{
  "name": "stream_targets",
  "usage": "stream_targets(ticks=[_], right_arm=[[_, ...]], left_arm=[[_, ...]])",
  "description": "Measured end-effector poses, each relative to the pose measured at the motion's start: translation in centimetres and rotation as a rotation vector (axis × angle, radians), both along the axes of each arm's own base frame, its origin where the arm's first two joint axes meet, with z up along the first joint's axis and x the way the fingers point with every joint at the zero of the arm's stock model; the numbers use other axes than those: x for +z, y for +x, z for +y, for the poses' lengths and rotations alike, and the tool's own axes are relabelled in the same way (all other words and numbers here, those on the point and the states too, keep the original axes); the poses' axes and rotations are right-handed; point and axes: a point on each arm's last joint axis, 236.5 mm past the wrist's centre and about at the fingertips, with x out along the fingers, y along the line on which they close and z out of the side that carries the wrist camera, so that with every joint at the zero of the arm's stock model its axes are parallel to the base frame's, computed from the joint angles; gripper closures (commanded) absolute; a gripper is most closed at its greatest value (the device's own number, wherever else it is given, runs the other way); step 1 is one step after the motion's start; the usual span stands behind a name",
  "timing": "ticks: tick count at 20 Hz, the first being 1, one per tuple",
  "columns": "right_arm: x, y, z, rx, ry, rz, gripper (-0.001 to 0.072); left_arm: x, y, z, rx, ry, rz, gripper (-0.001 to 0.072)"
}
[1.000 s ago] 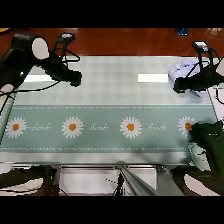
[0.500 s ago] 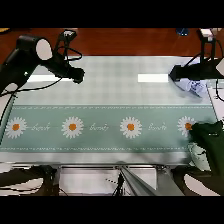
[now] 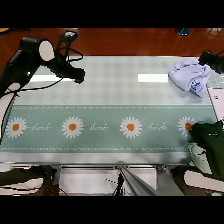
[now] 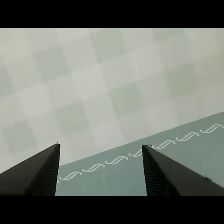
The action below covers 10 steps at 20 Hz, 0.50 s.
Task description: Fold the shirts.
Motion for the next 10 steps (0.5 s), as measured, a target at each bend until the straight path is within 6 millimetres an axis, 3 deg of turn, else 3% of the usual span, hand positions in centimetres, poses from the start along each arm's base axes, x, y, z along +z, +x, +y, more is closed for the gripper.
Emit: stream_targets(ticks=[2, 4, 7, 10], right_arm=[[-3.2, -0.8, -3.1, -0.099, 0.086, 0.040, 0.0116], [-6.1, -1.6, -4.9, -0.164, 0.148, 0.084, 0.0116], [-10.0, -2.1, -5.5, -0.199, 0.204, 0.149, 0.0116], [-13.9, -2.1, -4.5, -0.198, 0.242, 0.219, 0.0125]], left_arm=[[-0.1, -0.2, 0.0, 0.000, 0.002, 0.010, 0.0094], [-0.2, -0.5, -0.2, -0.002, -0.006, 0.024, 0.0095], [-0.2, -0.8, -0.7, -0.003, -0.030, 0.036, 0.0095], [-0.1, -1.1, -1.4, -0.005, -0.060, 0.047, 0.0095]])
